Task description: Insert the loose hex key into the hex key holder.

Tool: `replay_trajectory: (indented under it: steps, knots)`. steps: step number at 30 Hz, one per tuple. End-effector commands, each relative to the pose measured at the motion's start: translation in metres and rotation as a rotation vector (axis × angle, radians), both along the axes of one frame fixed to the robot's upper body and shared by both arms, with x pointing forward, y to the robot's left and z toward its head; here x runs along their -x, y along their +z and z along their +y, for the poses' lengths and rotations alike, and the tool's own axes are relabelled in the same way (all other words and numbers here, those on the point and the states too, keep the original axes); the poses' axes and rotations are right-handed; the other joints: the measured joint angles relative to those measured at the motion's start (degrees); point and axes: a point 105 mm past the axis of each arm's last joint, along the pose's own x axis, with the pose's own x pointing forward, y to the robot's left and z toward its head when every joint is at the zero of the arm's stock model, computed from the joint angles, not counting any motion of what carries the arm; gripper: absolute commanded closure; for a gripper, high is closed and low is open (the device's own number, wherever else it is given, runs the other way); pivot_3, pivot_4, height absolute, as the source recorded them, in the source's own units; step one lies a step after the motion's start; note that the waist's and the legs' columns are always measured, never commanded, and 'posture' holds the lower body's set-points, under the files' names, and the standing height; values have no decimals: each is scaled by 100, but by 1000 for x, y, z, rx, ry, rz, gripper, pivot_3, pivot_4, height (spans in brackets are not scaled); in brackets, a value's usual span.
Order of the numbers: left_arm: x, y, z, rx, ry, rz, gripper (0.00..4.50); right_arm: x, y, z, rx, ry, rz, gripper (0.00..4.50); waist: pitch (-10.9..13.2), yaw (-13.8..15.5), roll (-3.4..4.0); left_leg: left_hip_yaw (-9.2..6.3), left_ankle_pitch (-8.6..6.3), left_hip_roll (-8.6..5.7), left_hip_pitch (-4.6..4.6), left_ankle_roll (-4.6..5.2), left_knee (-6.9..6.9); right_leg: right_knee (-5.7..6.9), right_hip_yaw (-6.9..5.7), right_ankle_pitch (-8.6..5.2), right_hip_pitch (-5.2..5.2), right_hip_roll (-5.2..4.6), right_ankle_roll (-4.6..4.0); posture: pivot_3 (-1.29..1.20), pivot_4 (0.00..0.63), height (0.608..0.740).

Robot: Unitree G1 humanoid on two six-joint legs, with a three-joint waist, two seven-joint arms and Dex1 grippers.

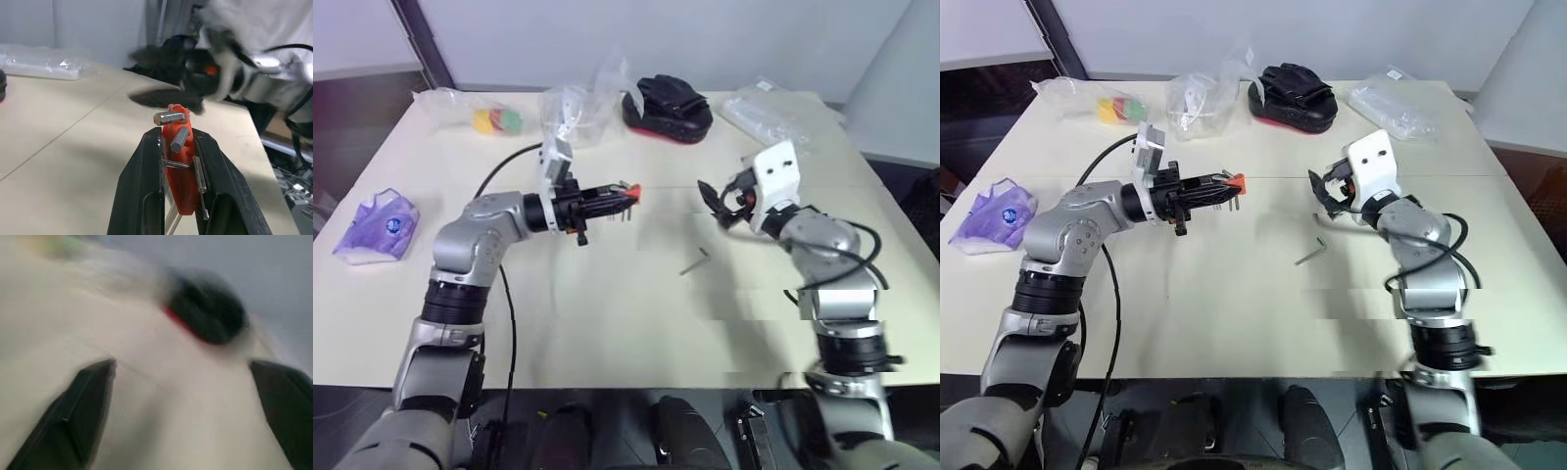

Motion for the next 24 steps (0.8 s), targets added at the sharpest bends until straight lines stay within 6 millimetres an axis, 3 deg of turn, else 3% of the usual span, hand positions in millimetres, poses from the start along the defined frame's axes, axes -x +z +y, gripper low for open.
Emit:
replay_trajectory:
  steps: [1, 4, 9, 24]
  knots:
    - [3, 9, 5, 3, 12, -48, 4291, 14, -8, -3, -96, -62, 196, 34, 0, 17, 2, 1, 0, -1, 0, 0, -1, 0, 0, 0, -1, 0, 0, 0, 150, 740]
    - [4, 8, 7, -3, 18, -42, 4291, 21, -24, 4, -143, -65, 325, 34, 0, 17, 2, 2, 0, -5, -4, 1, -2, -5, 0, 0, -2, -2, 0, 0, 150, 740]
    - [5, 7, 8, -9, 22, -35, 4291, 25, -40, 9, -118, -62, 378, 34, 0, -14, 1, 9, -1, -8, -4, 2, -5, -8, -1, 0, -2, -1, 0, 0, 150, 740]
    - [7, 5, 7, -23, 26, -30, 4291, 34, -66, 15, 33, -10, 492, 34, 0, -21, 1, 9, -1, -5, -5, 2, -7, -13, 0, -1, -2, 3, 1, 0, 150, 740]
